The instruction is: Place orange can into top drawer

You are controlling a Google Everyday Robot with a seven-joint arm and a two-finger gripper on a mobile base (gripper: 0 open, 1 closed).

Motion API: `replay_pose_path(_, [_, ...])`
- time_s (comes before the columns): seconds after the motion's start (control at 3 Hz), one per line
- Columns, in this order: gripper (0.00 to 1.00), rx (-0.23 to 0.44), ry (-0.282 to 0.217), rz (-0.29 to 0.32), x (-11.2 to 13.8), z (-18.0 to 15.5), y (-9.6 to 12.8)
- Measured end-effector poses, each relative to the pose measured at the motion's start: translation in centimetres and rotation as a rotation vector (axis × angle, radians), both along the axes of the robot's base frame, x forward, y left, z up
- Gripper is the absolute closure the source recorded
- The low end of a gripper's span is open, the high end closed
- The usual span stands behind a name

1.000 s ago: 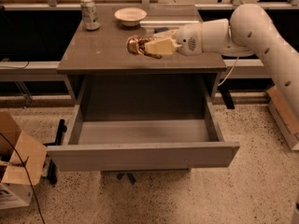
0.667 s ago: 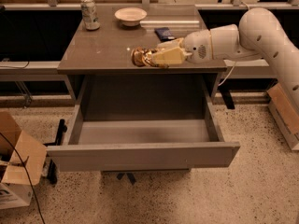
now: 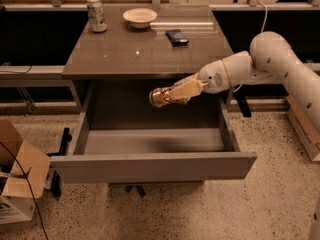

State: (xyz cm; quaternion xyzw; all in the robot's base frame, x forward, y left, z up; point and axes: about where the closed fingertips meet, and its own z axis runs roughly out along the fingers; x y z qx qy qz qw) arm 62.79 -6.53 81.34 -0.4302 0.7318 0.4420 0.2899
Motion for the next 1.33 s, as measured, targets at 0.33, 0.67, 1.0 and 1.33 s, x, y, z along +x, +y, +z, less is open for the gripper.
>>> replay_pose_path(0.33, [1.0, 0.0, 0.002, 0.0, 0.0, 0.0, 0.0])
replay_pose_path(0.67, [1.0, -0.014, 0.036, 0.033, -0.6, -3.4, 1.0])
replay_pose_path(1.0, [1.0, 0.021, 0.085, 0.027, -1.9, -7.9, 1.9])
replay_pose_path(1.33, [0.81, 0.07, 0.113, -0.001, -2.4, -11.1, 2.8])
